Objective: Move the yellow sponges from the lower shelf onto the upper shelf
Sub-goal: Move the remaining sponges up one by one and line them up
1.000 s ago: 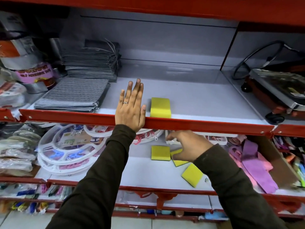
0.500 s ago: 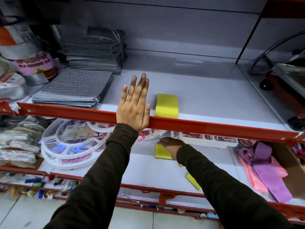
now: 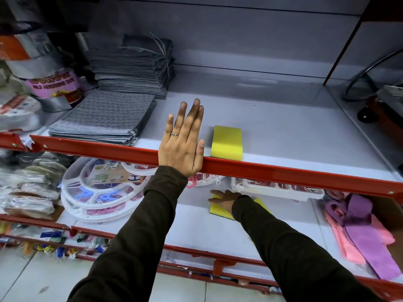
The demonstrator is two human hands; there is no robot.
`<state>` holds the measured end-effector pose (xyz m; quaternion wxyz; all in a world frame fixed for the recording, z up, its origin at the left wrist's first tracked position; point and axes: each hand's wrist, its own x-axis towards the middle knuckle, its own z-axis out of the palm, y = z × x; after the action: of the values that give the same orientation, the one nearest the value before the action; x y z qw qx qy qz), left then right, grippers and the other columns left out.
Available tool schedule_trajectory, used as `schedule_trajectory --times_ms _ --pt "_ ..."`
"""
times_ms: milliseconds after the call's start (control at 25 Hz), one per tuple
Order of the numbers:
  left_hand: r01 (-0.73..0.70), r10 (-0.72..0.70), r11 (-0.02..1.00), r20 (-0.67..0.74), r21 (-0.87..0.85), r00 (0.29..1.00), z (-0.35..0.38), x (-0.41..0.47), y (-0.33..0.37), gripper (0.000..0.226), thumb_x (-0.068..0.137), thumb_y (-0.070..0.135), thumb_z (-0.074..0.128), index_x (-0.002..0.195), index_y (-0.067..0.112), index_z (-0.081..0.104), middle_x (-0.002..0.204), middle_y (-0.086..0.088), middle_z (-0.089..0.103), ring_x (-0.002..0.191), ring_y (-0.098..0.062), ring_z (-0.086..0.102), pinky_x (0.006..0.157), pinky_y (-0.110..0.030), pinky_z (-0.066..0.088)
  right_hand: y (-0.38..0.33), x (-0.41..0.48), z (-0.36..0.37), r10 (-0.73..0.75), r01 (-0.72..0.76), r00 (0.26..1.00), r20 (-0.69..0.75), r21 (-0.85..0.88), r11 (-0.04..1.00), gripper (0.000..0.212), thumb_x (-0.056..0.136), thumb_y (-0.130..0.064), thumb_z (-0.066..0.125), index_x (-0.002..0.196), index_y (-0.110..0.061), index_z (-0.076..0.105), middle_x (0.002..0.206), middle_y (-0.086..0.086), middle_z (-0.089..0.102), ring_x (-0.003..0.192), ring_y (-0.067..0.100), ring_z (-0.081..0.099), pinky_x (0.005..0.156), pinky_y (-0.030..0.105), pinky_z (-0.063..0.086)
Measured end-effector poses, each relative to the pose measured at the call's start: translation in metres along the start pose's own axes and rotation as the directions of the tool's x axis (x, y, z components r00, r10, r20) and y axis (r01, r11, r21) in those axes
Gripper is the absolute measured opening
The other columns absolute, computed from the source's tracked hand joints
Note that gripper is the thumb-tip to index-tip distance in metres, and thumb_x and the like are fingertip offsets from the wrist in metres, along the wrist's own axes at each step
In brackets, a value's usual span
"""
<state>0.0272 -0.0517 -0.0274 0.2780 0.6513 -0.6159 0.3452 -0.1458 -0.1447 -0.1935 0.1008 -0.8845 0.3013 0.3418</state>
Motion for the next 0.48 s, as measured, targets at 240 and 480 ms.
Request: schedule_trajectory --times_ms 240,480 --pt "0.003 -0.002 1.0 0.022 -0.007 1.0 0.0 0.0 0.0 0.067 0.097 0.033 0.025 0.159 0.006 0.021 0.166 -0.013 0.025 0.156 -0.027 0.01 0.128 -0.042 -0.003 -0.007 -0.011 0.002 0.045 -0.042 0.997 -0.057 0.059 0.997 0.094 0.08 -0.004 0.07 0.154 -0.026 0.017 0.162 0.004 0.017 0.146 0.031 0.027 0.117 0.046 0.031" --pt "0.006 -0.005 1.0 0.033 -0.017 0.999 0.0 0.0 0.001 0.068 0.097 0.033 0.026 0.159 0.006 0.021 0.166 -0.013 0.024 0.156 -0.03 0.013 0.128 -0.042 -0.003 -0.007 -0.013 0.01 0.114 -0.115 0.993 0.015 0.099 0.988 0.118 0.068 -0.028 0.085 0.155 -0.021 0.006 0.164 0.009 0.007 0.15 0.031 0.019 0.12 0.047 0.025"
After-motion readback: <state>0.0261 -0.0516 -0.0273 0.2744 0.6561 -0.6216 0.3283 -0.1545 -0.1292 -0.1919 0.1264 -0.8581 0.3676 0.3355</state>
